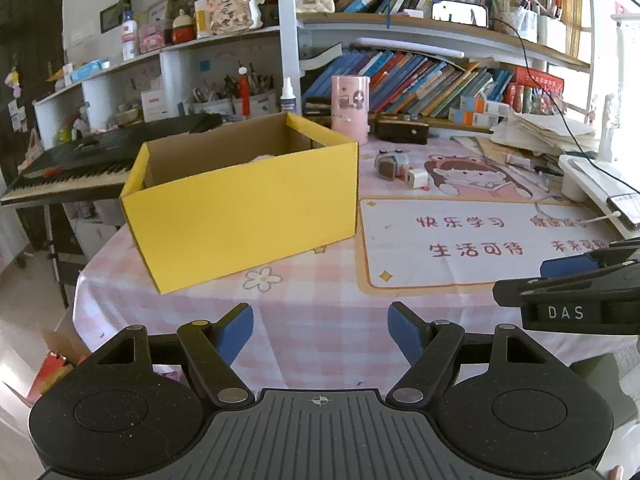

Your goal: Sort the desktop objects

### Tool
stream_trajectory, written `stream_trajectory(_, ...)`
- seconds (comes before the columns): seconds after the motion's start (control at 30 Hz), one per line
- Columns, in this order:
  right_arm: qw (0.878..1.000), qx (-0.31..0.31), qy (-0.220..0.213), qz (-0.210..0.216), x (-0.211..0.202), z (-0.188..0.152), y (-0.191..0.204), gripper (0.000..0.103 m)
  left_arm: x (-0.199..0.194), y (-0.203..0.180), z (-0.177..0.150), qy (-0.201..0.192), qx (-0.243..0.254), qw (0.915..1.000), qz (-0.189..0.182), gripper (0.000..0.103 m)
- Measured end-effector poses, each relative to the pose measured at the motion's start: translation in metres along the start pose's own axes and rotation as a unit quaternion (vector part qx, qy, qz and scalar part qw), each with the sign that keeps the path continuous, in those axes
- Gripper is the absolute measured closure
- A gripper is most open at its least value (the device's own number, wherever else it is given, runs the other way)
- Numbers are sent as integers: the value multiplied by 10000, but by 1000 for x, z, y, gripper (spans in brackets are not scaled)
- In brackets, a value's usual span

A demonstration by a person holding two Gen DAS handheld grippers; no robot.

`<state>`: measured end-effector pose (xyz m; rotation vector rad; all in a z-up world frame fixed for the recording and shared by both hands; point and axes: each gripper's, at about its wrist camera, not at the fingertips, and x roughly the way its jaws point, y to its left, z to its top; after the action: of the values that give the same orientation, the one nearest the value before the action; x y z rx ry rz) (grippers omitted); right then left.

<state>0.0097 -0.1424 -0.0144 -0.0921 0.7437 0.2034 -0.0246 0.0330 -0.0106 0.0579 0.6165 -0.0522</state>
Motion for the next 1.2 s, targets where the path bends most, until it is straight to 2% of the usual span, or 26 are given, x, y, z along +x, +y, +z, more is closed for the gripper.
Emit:
stream_trajectory(0.63,9993,225,135,-262,23,15,-46,54,42,-40,26,68,338,9985,-419,27)
stream_trajectory(1.2,9984,358,194,-392,54,44,-97,54,88,-79,62,114,441,9971,-603,27)
